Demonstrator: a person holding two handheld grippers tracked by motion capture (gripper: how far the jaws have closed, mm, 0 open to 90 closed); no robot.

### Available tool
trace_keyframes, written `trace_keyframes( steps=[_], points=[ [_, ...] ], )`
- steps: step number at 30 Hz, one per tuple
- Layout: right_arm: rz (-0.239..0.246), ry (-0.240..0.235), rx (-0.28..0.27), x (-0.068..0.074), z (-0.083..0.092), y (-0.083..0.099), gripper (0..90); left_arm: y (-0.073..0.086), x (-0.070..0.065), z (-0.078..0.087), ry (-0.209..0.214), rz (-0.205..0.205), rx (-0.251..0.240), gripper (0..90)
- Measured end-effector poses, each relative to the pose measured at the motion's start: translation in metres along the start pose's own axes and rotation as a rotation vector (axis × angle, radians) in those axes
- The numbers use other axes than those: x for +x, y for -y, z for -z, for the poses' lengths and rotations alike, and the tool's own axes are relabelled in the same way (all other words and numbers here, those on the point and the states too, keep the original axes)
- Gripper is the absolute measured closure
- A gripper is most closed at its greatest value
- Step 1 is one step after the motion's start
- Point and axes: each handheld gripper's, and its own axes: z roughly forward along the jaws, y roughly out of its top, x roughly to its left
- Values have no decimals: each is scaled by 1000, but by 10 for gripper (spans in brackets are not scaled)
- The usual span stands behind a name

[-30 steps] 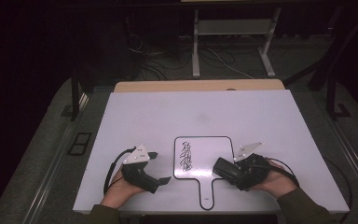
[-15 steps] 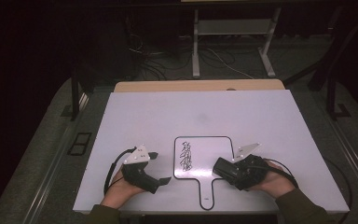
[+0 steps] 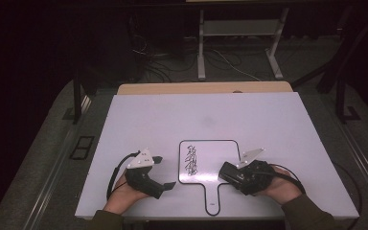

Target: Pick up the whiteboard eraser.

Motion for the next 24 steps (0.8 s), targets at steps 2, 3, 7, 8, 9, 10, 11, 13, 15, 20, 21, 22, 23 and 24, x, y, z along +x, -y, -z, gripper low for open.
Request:
trace_keyframes(
  steps=[2, 3, 7, 8, 9, 10, 11, 13, 15, 20, 21, 22, 23, 24],
  points=[
    [2, 4, 0, 1, 0, 0, 381, 0, 0, 0, 0, 4, 0, 0],
    [2, 8, 3, 1, 0, -1, 381, 0, 0, 0, -1, 0, 0, 0],
    [20, 23, 3, 2, 0, -1, 383, 0, 0, 0, 1, -3, 0, 0],
    [20, 26, 5, 3, 0, -2, 384, 0, 0, 0, 1, -3, 0, 0],
    [19, 27, 10, 3, 0, -2, 384, 0, 0, 0, 1, -3, 0, 0],
    [20, 26, 13, 3, 0, -2, 385, 0, 0, 0, 1, -2, 0, 0],
    [17, 25, 13, 3, 1, -3, 385, 0, 0, 0, 0, -1, 0, 0],
    [17, 23, 14, 3, 1, -3, 385, 0, 0, 0, 1, -3, 0, 0],
    [0, 16, 18, 4, 1, -3, 386, 0, 0, 1, 1, -3, -1, 0],
    [-3, 1, 18, 2, 2, -3, 386, 0, 0, 1, 2, -3, -2, 0],
    [-5, 3, 18, 2, 3, -3, 386, 0, 0, 1, 2, -4, -2, 0],
    [-2, 4, 11, 0, 5, -3, 386, 0, 0, 1, 2, -3, -2, 0],
    [-2, 4, 11, 0, 5, -3, 386, 0, 0, 1, 2, -3, -2, 0],
    [-5, 2, 7, 0, 6, -3, 386, 0, 0, 1, 1, -4, -2, 0]
  ],
)
